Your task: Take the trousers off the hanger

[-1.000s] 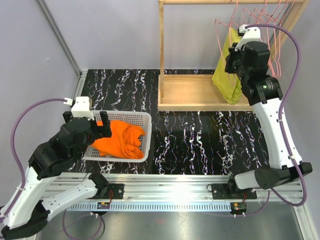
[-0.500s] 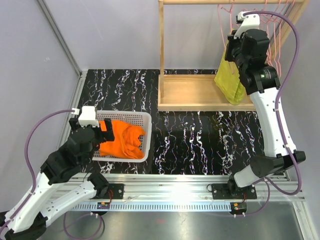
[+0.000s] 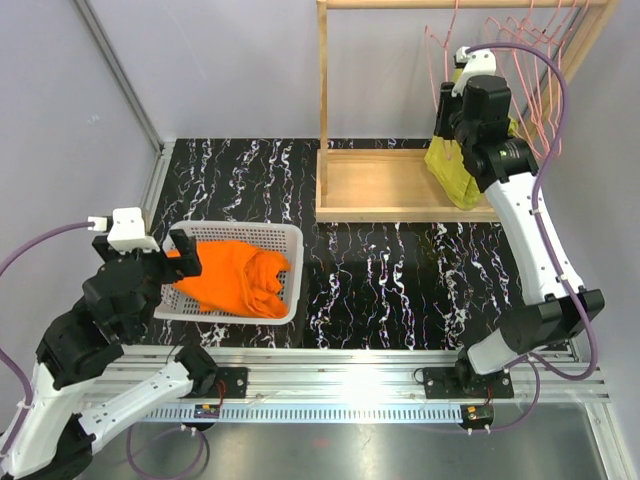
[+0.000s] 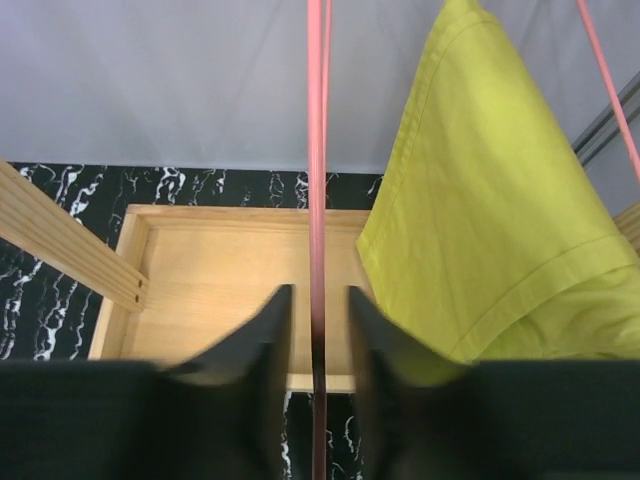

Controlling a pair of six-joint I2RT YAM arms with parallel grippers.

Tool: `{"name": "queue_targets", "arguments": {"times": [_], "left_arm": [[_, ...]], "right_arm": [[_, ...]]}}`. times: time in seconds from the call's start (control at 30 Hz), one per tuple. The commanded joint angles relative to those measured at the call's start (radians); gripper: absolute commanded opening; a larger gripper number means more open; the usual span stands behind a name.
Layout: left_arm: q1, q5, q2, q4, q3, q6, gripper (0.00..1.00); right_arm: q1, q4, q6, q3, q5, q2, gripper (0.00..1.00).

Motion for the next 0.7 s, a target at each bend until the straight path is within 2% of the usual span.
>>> {"name": "queue_targets", "arguments": {"times": [0.0, 0.03, 0.17, 0.23, 0.3, 0.37, 0.5, 0.67], "left_arm": [[0.0, -0.062, -0.008, -0.038, 0.026, 0.009, 0.99], [0.0, -0.073, -0.008, -0.035, 0.026, 0.007, 0.99], [0.0, -0.107, -0.01, -0.035, 0.031, 0.013, 0.99], [0.0, -0.131, -0.014, -0.041, 0.033, 0.016, 0.99], [0.0, -0.145, -0.017, -0.061, 0.039, 0.018, 0.99], [0.0, -0.169, -0.034, -0.086, 0.036, 0.027, 0.99], [0.0, -0.165, -0.082, -0.13, 0.049, 0.041, 0.99], [0.0, -0.133, -0.144, -0.167, 0.074, 0.073, 0.99]], "right_arm": [[0.003, 0.093, 0.014, -0.064, 0.011, -0.105, 0.42], [0.003, 0.099, 0.014, -0.075, 0.009, -0.114, 0.47], [0.003, 0.066, 0.014, -0.098, 0.004, -0.162, 0.8], [0.003, 0.04, 0.043, -0.118, -0.008, -0.217, 0.83], [0.003, -0.008, 0.067, -0.149, -0.023, -0.266, 0.99], [0.003, -0.06, 0.083, -0.179, -0.043, -0.35, 0.99], [0.003, -0.282, 0.133, -0.215, -0.046, -0.487, 0.99], [0.003, -0.486, 0.144, -0.213, 0.0, -0.674, 0.99]]}}
